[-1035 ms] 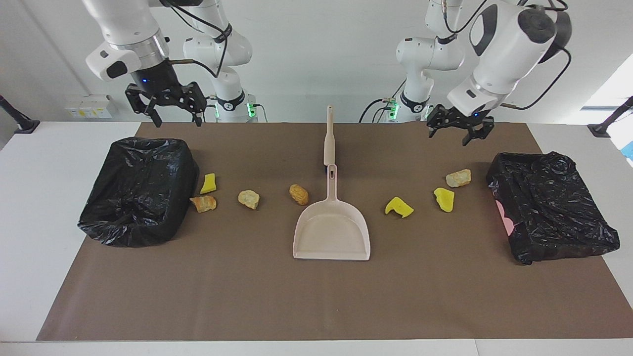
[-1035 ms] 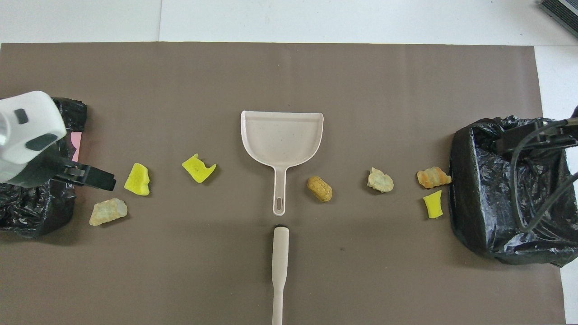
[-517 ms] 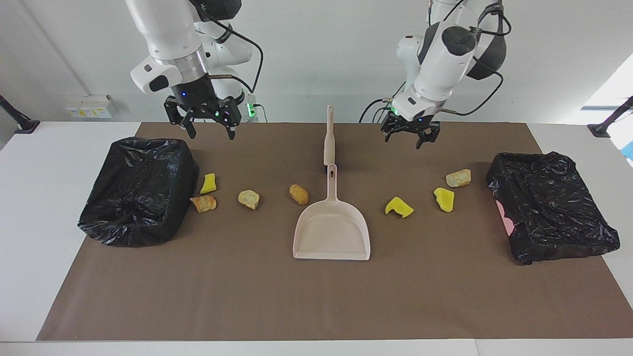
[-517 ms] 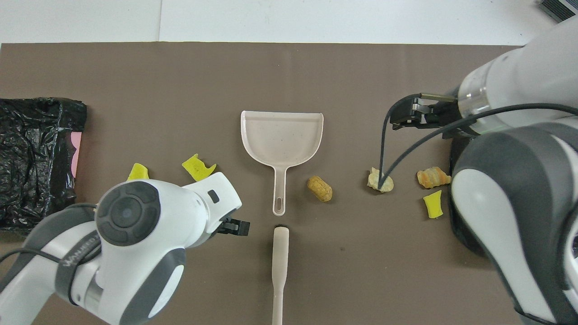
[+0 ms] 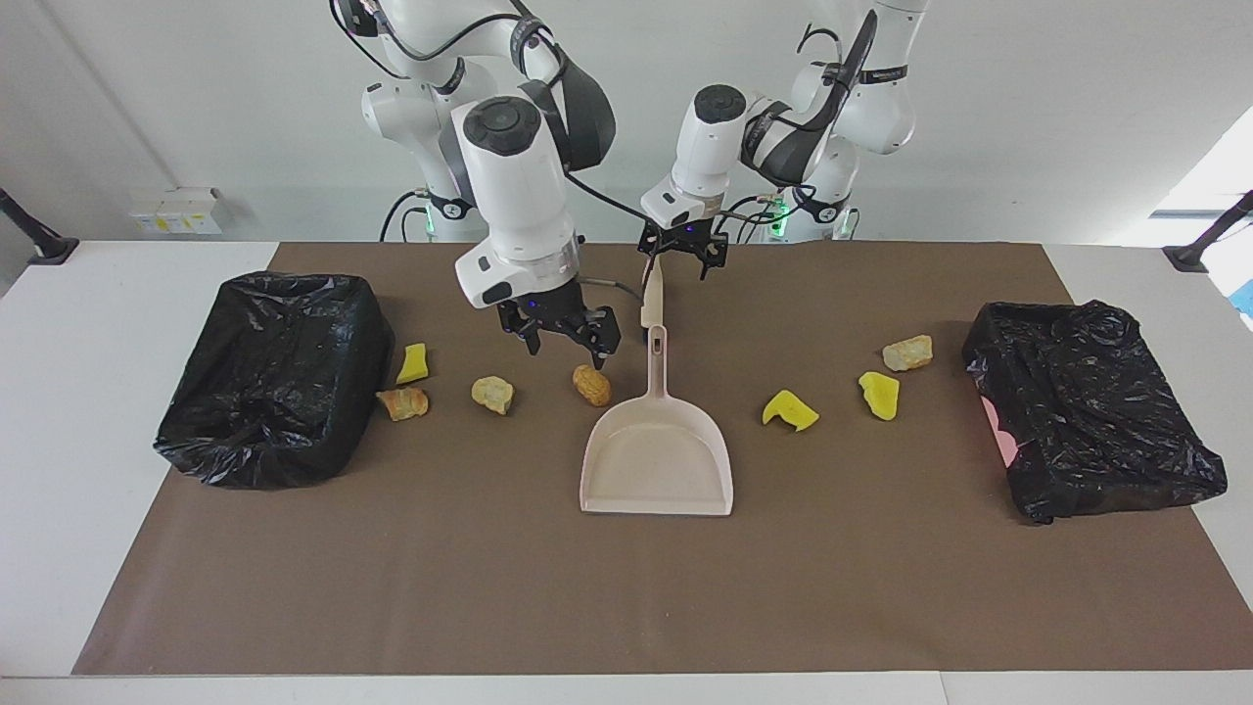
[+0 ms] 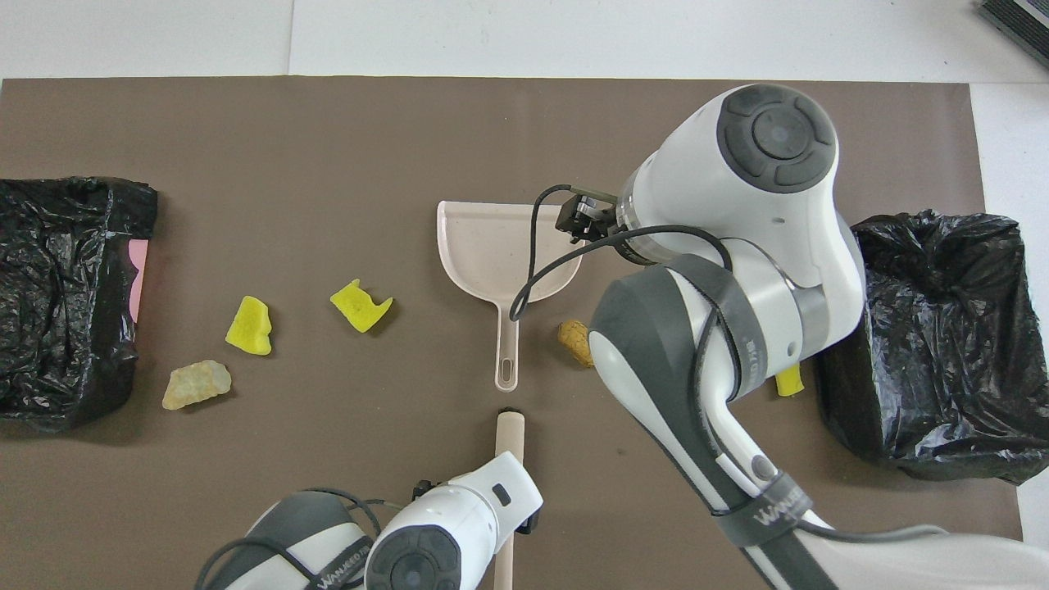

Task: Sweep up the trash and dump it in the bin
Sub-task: 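Grasp the dustpan handle with the right gripper while the left gripper grasps the brush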

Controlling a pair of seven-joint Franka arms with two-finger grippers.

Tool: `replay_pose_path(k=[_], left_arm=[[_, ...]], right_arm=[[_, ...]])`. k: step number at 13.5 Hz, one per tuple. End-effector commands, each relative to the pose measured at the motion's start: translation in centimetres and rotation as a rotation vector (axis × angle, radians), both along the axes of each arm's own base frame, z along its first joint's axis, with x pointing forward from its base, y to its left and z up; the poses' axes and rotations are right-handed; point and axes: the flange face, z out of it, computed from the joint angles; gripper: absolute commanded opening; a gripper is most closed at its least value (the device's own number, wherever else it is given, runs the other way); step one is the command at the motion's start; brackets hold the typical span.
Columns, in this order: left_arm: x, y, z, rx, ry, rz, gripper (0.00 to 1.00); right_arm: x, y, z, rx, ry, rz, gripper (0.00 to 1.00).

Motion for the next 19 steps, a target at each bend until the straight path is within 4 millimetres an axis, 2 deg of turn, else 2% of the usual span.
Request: replay_pose_path(k=[1,3,5,7,9,10,11,12,13,14,15,16,19], left_arm=[[-5.7,-0.1,-2.2,-0.034,-0.008,0.004,1.0],[-8.4,-1.0,-2.8,-0.034,0.002,0.031,1.0],[-9.5,-1.3,-2.8,-0.027,0.012,0.053,1.0],[-9.6,-1.3,-2.8,-0.026,0.016,0.071,0.86],[-8.8,-1.2,-3.0,-0.027,0.014,0.087,0.7],[-8.7,-1.2,-3.0,-0.027,0.014,0.087,0.51],[-8.4,-1.0,-3.1,-0.024,0.014,0.092,0.39],[-7.6,-0.7,-3.2,-0.022,0.013,0.109,0.2],[-7.2,-0.7,-3.0,-0.024,0.012,0.113,0.15],[-5.9,-0.5,-2.3,-0.032,0.007,0.138,0.13],[-4.9,-0.1,-2.1,-0.029,0.006,0.156,0.0],[-4.8,-0.1,-1.8,-0.024,0.009,0.156,0.0],[-1.7,0.9,0.4,0.022,0.039,0.156,0.0]], right_arm=[[-0.1,2.2,-1.0,0.014,-0.008,-0.045,1.0],[-0.3,3.5,-1.7,0.02,-0.015,-0.059,1.0],[-0.3,3.7,-2.0,0.017,-0.015,-0.06,1.0],[-0.2,3.5,-2.3,0.013,-0.013,-0.052,1.0],[-0.2,3.4,-2.6,0.012,-0.01,-0.05,1.0],[-0.3,3.4,-2.7,0.01,-0.008,-0.046,1.0],[-0.3,3.4,-2.8,0.009,-0.007,-0.044,1.0],[-0.3,3.4,-2.8,0.01,-0.007,-0.043,1.0],[-0.4,3.4,-2.8,0.009,-0.005,-0.043,1.0],[-0.4,3.4,-2.8,0.009,-0.006,-0.037,1.0],[-0.5,3.4,-3.2,0.005,0.002,-0.035,1.0],[-0.6,3.8,-3.6,0.01,-0.008,-0.032,1.0],[-1.0,3.9,-4.5,0.013,-0.014,-0.031,1.0]])
